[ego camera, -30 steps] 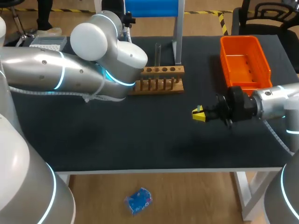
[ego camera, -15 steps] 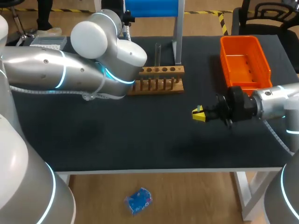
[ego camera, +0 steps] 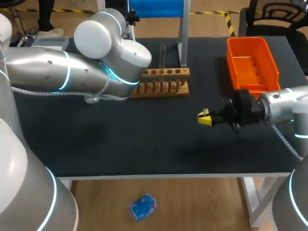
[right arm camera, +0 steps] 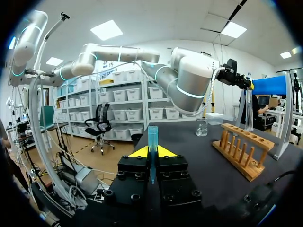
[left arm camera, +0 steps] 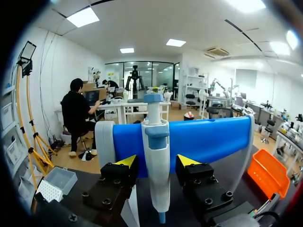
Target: Invert the test tube, pick up the pipette, mount the tip to pipette, aspirate from beaker and dispense into the tube, eject the tip, return the pipette, and cap with the stopper.
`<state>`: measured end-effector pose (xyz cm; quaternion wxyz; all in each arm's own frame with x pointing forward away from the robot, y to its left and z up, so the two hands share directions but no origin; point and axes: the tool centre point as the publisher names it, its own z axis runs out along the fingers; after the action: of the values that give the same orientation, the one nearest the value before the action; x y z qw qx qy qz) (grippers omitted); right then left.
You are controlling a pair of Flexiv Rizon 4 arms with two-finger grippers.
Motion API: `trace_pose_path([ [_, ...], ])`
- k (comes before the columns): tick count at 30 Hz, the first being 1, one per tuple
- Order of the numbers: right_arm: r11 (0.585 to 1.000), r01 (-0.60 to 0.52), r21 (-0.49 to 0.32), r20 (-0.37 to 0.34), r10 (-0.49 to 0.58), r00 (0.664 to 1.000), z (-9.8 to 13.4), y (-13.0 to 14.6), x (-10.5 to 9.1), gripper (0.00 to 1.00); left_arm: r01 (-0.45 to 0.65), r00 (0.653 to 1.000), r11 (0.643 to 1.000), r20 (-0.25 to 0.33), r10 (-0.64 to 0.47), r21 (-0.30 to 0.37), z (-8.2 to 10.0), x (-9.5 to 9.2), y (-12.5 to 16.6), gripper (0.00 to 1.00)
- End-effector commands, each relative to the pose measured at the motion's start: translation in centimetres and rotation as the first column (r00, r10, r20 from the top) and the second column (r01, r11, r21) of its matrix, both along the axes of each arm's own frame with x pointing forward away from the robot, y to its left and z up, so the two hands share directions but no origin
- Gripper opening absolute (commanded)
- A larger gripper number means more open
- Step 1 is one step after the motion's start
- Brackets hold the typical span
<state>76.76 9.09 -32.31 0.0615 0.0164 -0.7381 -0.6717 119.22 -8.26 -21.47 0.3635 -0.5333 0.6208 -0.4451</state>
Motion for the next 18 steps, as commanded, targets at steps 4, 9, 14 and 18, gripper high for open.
trace_pose_path([
  [4, 1.0, 0.001, -0.001, 0.001, -0.001, 1.0, 0.02, -0.03, -0.05, 0.0, -0.008, 1.0, 1.0, 0.007, 0.008, 0.004, -0.48, 0.6, -0.23, 0.49],
  [9, 1.0, 0.001, -0.001, 0.001, -0.001, 1.0, 0.02, -0.03, -0.05, 0.0, -0.011, 1.0, 1.0, 0.004, 0.011, 0.006, -0.74, 0.69, -0.29, 0.49],
  [14, 1.0, 0.001, -0.001, 0.001, -0.001, 1.0, 0.02, -0.03, -0.05, 0.0, -0.015, 1.0, 1.0, 0.005, 0.015, 0.005, -0.77, 0.71, -0.31, 0.47],
  [18, 1.0, 0.001, -0.001, 0.001, -0.001, 1.0, 0.02, -0.03, -0.05, 0.0, -0.021, 1.0, 1.0, 0.007, 0.021, 0.004, -0.72, 0.71, -0.22, 0.43],
])
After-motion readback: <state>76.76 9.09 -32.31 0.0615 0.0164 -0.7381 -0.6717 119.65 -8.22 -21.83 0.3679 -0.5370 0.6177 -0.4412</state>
